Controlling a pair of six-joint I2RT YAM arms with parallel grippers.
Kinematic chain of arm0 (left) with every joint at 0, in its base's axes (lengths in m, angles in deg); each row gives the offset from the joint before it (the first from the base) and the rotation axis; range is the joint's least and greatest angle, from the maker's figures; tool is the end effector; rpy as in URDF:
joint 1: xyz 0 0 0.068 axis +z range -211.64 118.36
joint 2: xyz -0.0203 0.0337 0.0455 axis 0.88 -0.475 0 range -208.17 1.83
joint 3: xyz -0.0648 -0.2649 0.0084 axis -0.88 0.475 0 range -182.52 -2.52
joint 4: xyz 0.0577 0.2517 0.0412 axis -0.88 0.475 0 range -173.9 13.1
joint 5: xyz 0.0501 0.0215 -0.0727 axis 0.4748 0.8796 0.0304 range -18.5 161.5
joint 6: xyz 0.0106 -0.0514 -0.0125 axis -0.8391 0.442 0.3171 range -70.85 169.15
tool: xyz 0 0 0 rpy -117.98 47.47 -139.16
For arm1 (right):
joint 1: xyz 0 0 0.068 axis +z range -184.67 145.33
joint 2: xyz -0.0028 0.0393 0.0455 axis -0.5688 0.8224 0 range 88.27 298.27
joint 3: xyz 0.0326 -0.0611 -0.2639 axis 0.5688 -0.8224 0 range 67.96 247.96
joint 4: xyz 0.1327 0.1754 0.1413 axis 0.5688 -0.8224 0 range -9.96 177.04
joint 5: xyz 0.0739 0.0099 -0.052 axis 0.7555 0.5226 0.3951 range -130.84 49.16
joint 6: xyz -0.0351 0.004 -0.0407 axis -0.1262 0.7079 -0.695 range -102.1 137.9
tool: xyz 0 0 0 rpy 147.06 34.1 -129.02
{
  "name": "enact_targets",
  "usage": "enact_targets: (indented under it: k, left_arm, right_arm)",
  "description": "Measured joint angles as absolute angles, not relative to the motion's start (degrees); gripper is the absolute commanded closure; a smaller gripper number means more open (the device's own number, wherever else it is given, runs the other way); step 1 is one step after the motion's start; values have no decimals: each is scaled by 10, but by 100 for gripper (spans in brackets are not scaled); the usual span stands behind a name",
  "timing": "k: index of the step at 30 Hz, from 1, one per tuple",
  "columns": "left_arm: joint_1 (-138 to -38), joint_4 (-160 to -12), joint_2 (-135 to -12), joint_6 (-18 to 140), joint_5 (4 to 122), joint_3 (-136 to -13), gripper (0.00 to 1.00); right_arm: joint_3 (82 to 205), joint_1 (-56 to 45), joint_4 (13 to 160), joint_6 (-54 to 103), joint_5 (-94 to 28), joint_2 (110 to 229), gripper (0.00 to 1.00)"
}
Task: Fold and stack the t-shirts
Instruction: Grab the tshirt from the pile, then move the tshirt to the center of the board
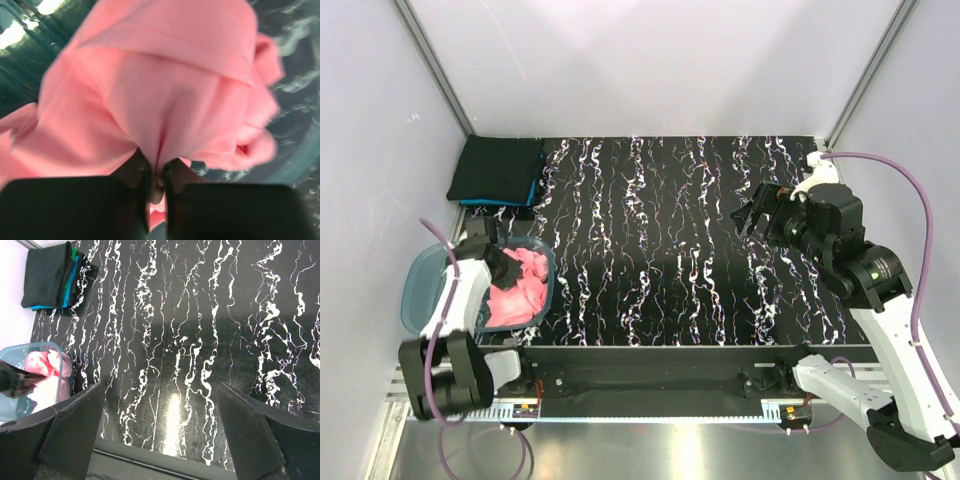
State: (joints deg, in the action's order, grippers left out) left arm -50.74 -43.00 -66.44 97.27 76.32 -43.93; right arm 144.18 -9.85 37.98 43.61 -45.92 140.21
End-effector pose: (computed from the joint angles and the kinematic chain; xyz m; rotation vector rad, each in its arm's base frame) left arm 0.2049 0.0425 0.2002 -1.3727 2.3794 -0.0627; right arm 0.1422 0.0623 0.4309 0.0734 2.0321 0.4735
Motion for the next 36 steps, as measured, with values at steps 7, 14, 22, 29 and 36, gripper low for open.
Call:
enact_targets:
  k: [7, 14, 22, 29, 36]
  left_arm:
    - [-507, -400, -559, 930, 722, -697, 100]
    - [-607, -545, -554, 938, 581, -981, 100]
    - [-837, -734, -618, 968, 471, -778, 59]
    - [-910, -613, -753, 923, 501, -627, 33]
    - [-905, -575, -703, 869, 564, -614, 33]
  right_arm:
    - [1472, -99, 375, 441, -460, 1400, 0]
    - [1487, -99, 389, 444, -475, 1390, 0]
    - [1486, -99, 392, 459, -473, 1402, 0]
    - [1447, -99, 384, 478, -472, 1424, 3]
    - [1367, -99, 410, 508, -467, 1499, 31]
